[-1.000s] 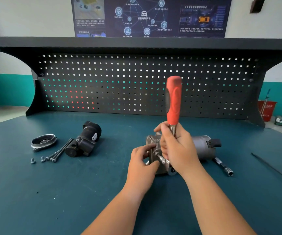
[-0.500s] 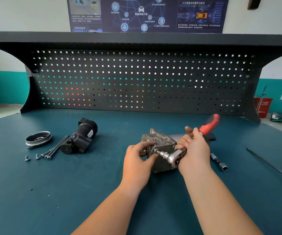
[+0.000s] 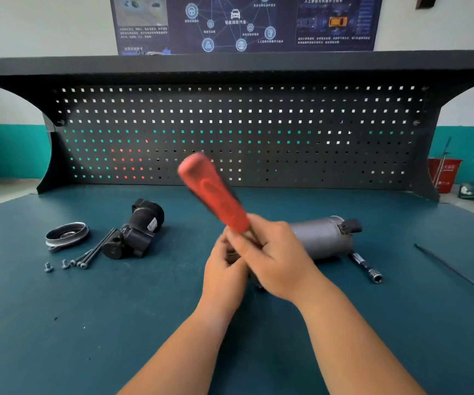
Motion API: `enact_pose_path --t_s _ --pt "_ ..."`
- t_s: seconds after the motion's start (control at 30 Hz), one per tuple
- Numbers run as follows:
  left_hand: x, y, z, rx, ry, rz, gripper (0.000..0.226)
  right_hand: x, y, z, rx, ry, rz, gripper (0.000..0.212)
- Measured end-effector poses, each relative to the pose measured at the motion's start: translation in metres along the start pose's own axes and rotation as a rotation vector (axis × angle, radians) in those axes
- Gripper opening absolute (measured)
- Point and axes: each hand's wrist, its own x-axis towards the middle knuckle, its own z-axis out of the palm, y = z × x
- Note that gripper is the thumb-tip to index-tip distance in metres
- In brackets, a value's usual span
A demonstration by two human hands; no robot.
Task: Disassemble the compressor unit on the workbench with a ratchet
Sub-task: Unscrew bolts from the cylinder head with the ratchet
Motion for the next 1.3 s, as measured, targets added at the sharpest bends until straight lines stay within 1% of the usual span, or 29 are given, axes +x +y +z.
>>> enact_pose_path --t_s 0.03,0.1,0.17,0.2,0.23,0.3,0.37,0.4,0.5,0.6,0.67,0.8,0.87,0.93,1.03,1.2,1.27,1.3 --pt "0.0 -0.001 -0.001 -0.004 0.03 0.02 0.024 -0.001 0.0 0.002 -0.009 -0.018 -0.016 0.013" --pt "0.0 -0.003 -0.003 -0.005 0.11 0.018 0.022 -0.001 -0.001 0.004 0.12 0.021 0.031 0.012" --pt "-0.002 -0.001 -0.003 0.033 0.187 0.026 0.013 0.001 -0.001 0.003 0.334 0.151 0.149 0.017" --pt "-0.004 0.001 -0.002 0.036 0.186 0.03 0.009 0.002 0.0 0.002 0.436 0.229 0.218 0.021" --pt "-0.006 0.002 -0.001 0.019 0.147 0.014 0.012 0.003 0.001 0.0 0.535 0.303 0.278 0.024" --pt "-0.01 0.003 0.004 0.0 0.018 -0.08 0.031 0.007 0.002 -0.004 0.672 0.425 0.373 0.026" --pt "-0.011 0.004 0.009 0.004 -0.102 -0.207 0.051 0.01 0.003 -0.007 0.73 0.493 0.427 0.027" --pt "-0.011 0.004 0.011 -0.009 -0.141 -0.255 0.055 0.01 0.004 -0.008 0.745 0.508 0.44 0.027" --pt "-0.01 0.004 0.013 -0.13 -0.182 -0.346 0.055 0.009 0.004 -0.007 0.728 0.504 0.442 0.027" --pt "-0.01 0.005 0.012 -0.246 -0.223 -0.385 0.054 0.011 0.005 -0.007 0.719 0.535 0.455 0.027" --pt "-0.01 0.006 0.013 -0.32 -0.254 -0.405 0.054 0.012 0.007 -0.009 0.79 0.659 0.537 0.027" --pt "-0.009 0.009 0.012 -0.427 -0.275 -0.447 0.051 0.008 0.018 -0.014 1.147 1.017 0.821 0.031" --pt "-0.007 0.008 0.012 -0.42 -0.263 -0.449 0.051 0.007 0.02 -0.012 1.176 1.077 0.847 0.03" --pt "-0.007 0.007 0.012 -0.39 -0.244 -0.45 0.053 0.008 0.019 -0.009 1.103 1.034 0.781 0.03" --pt "-0.007 0.006 0.012 -0.38 -0.215 -0.47 0.051 0.012 0.014 -0.007 0.873 0.9 0.628 0.028" --pt "-0.007 -0.001 0.01 -0.288 -0.207 -0.461 0.056 0.008 0.008 0.004 0.46 0.504 0.324 0.026" --pt "-0.007 -0.002 0.01 -0.29 -0.207 -0.451 0.051 0.005 0.006 0.008 0.205 0.341 0.17 0.02" --pt "-0.007 -0.002 0.009 -0.297 -0.201 -0.444 0.046 0.003 0.005 0.01 0.064 0.289 0.109 0.018"
